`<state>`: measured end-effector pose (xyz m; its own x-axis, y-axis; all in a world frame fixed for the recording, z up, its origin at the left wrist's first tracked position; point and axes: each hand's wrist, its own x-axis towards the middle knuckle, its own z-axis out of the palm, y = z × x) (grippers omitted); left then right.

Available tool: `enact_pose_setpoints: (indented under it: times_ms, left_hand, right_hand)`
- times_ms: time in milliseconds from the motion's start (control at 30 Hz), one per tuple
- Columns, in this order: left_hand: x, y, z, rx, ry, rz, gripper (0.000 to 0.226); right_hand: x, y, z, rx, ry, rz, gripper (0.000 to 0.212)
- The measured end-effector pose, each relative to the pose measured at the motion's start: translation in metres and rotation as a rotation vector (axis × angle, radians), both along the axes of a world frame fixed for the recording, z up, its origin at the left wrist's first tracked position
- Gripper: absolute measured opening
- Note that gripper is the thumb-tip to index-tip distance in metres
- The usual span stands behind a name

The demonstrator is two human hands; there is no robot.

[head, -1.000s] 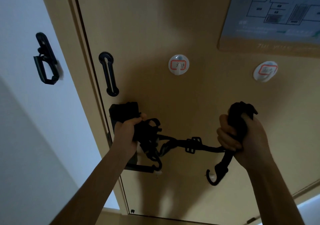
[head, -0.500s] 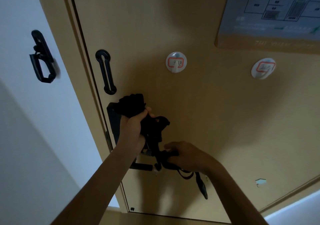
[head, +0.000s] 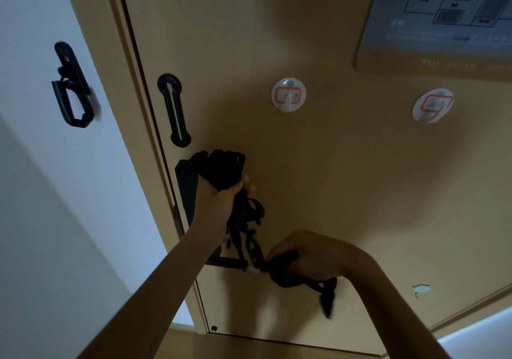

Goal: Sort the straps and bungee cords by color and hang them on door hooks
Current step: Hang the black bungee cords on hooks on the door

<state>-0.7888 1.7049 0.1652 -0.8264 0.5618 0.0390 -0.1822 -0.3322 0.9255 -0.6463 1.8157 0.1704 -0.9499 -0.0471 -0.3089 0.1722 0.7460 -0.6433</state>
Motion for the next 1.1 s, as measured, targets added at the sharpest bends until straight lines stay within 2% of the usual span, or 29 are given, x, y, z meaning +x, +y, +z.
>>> enact_pose_setpoints:
  times_ms: [67, 167, 333, 400, 500, 533, 633, 733, 800, 900, 1000, 1100]
  left_hand:
    - [0.001, 0.003, 0.001, 0.019, 0.006, 0.000, 0.021]
    - [0.000, 0.003, -0.002, -0.015, 0.064, 0.003, 0.028]
    - [-0.007, -0.003, -0.007, -0.105, 0.080, -0.078, 0.030]
    - [-0.009, -0.005, -0.008, -0.152, 0.121, -0.114, 0.022]
    - [-0.015, -0.010, -0.005, -0.217, 0.222, -0.149, 0.025]
    - [-0.016, -0.011, -0.001, -0.242, 0.275, -0.156, 0.022]
    - [-0.019, -0.015, 0.013, -0.291, 0.342, -0.162, 0.018]
    - [-0.013, -0.018, 0.034, -0.232, 0.294, -0.210, 0.028]
    - [-0.008, -0.017, 0.047, -0.178, 0.314, -0.228, 0.032]
    - [0.002, -0.012, 0.061, -0.098, 0.338, -0.253, 0.010]
    - [0.011, -0.005, 0.074, -0.049, 0.289, -0.312, 0.013]
    - [0.021, -0.001, 0.087, -0.043, 0.208, -0.488, 0.012]
  right_hand:
    - [-0.002, -0.004, -0.002, 0.043, -0.072, 0.025, 0.031]
    - [-0.001, -0.002, 0.003, -0.021, -0.031, -0.022, 0.026]
    - [0.005, 0.015, 0.015, -0.128, 0.221, -0.162, 0.021]
    - [0.007, 0.020, 0.019, -0.120, 0.342, -0.200, 0.023]
    - [0.010, 0.022, 0.037, -0.158, 0.496, -0.304, 0.028]
    - [0.011, 0.023, 0.043, -0.139, 0.538, -0.323, 0.027]
    - [0.010, 0.026, 0.060, 0.115, 0.574, -0.344, 0.027]
    - [0.006, 0.024, 0.077, 0.159, 0.600, -0.355, 0.015]
    - [0.004, 0.020, 0.090, 0.165, 0.637, -0.366, 0.016]
    - [0.000, 0.015, 0.108, 0.058, 0.640, -0.400, 0.015]
    - [-0.006, 0.010, 0.123, -0.017, 0.674, -0.410, 0.007]
    - [-0.016, 0.008, 0.134, 0.088, 0.774, -0.453, 0.006]
